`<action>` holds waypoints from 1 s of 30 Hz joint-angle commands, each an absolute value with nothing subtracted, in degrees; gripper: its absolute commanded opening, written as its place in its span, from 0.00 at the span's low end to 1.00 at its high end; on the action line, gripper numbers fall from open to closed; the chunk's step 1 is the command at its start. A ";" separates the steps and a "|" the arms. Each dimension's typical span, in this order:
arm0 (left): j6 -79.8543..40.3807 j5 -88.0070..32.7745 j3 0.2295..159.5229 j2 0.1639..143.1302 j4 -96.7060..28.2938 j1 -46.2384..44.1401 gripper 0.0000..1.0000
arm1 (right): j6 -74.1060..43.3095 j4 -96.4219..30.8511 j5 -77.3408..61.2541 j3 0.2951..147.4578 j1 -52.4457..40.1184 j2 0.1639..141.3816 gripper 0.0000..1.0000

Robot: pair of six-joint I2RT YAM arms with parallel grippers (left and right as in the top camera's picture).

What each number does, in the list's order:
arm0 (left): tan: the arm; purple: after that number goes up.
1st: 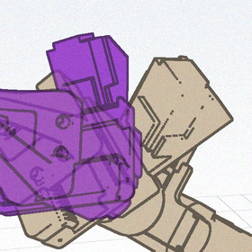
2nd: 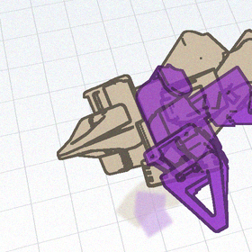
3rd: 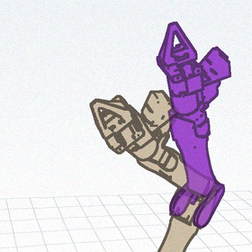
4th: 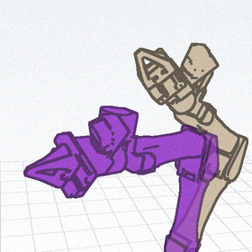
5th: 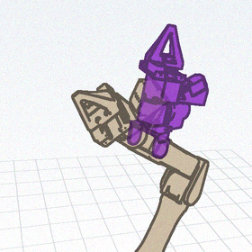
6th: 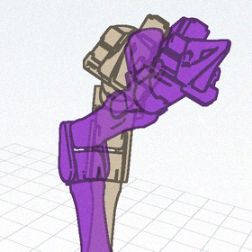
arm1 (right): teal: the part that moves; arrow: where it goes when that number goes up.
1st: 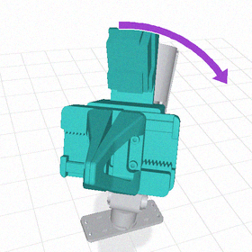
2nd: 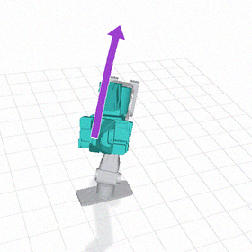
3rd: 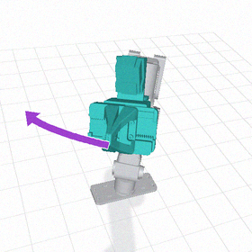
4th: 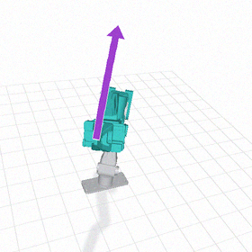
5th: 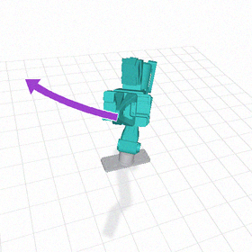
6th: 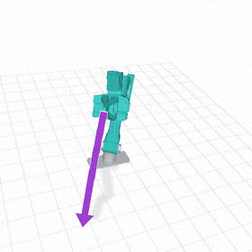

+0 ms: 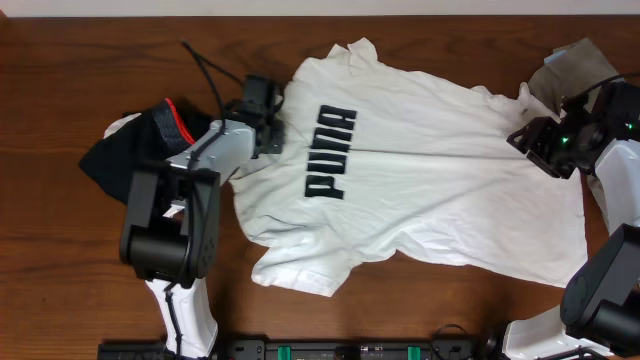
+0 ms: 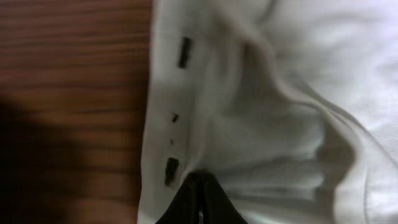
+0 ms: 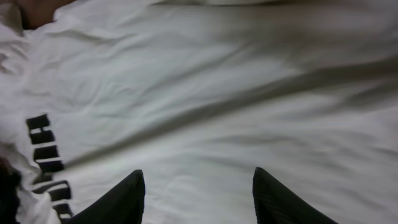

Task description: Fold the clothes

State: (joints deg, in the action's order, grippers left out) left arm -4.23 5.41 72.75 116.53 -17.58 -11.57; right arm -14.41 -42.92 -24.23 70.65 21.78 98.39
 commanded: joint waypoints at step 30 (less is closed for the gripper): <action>-7.16 0.40 76.05 101.12 -29.12 -6.76 0.44 | -30.09 -47.18 5.72 52.86 22.76 97.41 0.13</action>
